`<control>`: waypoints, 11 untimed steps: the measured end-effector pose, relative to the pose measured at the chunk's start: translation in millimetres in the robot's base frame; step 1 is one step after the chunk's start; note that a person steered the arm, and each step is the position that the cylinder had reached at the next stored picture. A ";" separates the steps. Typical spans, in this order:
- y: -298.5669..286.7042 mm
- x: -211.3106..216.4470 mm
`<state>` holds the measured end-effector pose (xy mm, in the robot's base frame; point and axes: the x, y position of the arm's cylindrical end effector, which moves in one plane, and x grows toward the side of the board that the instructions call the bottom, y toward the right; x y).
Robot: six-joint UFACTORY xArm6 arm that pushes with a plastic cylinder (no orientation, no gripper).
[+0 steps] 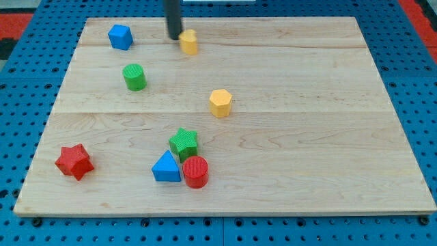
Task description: Slide the yellow heart to the top right side of the yellow hexagon
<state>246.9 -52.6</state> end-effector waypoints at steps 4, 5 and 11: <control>25.1 37.1; 23.3 17.9; -130.2 144.9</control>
